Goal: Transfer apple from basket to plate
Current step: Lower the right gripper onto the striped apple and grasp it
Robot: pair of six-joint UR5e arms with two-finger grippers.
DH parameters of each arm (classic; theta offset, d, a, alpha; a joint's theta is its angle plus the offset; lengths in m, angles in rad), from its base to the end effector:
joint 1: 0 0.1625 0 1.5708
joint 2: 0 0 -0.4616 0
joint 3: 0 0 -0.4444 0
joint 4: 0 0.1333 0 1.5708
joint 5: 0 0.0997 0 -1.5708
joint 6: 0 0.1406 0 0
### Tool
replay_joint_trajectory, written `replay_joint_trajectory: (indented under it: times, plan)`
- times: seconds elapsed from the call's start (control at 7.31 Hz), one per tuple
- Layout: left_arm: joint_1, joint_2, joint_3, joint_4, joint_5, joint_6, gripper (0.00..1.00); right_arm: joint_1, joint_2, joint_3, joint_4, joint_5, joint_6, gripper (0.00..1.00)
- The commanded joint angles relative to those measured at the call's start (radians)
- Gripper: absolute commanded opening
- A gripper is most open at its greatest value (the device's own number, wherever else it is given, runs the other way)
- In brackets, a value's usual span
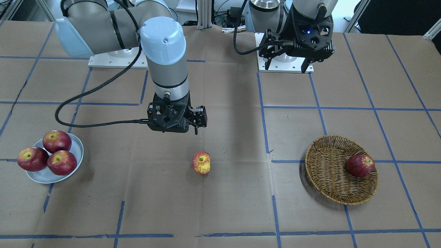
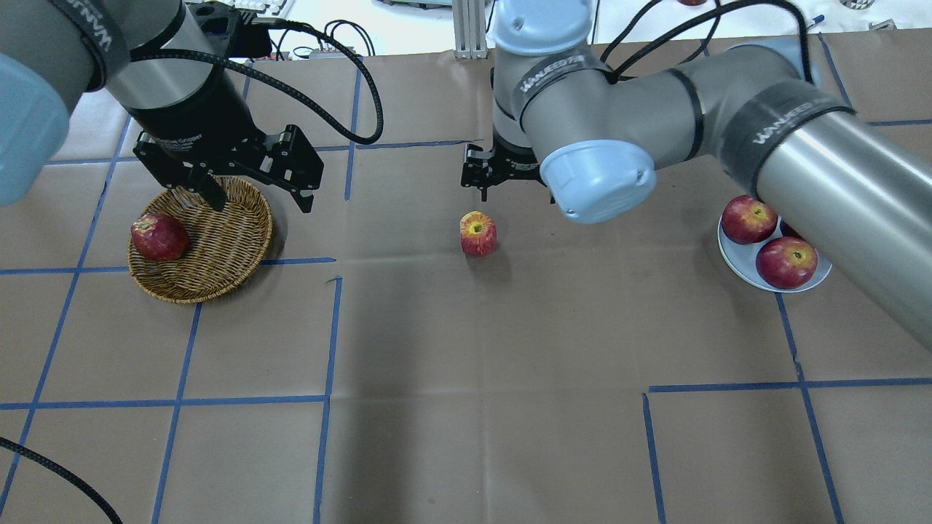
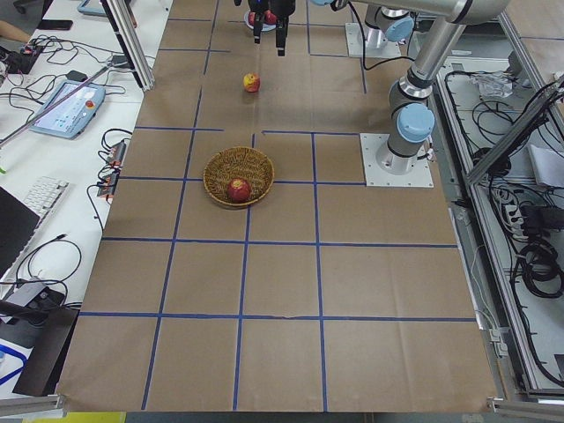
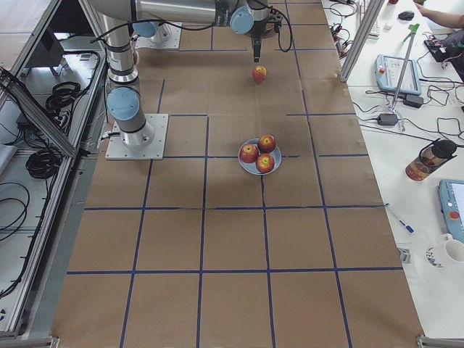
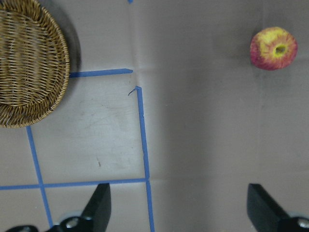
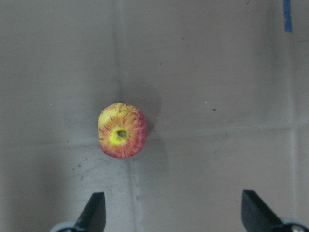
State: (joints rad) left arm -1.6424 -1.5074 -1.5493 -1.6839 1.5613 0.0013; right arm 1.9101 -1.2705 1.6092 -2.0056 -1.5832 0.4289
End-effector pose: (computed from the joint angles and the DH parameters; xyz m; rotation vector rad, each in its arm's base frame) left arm -0.1707 -0.4983 0.5175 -0.1140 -3.1307 -0.0447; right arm 0.3465 -0.5865 0.3254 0.1404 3.1105 -0.1461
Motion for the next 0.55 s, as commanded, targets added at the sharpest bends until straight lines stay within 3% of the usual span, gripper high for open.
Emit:
replay_joint_trajectory:
  times: [0.0,0.41]
  plan:
    - [0.000,0.019,-0.008,-0.002,-0.003,0.000,0.99,0.040,0.121,0.005,-0.141,-0.004,0.059,1.00]
    - [0.001,0.035,-0.029,0.000,-0.004,-0.003,0.99,0.041,0.226,0.009,-0.244,-0.003,0.051,1.00]
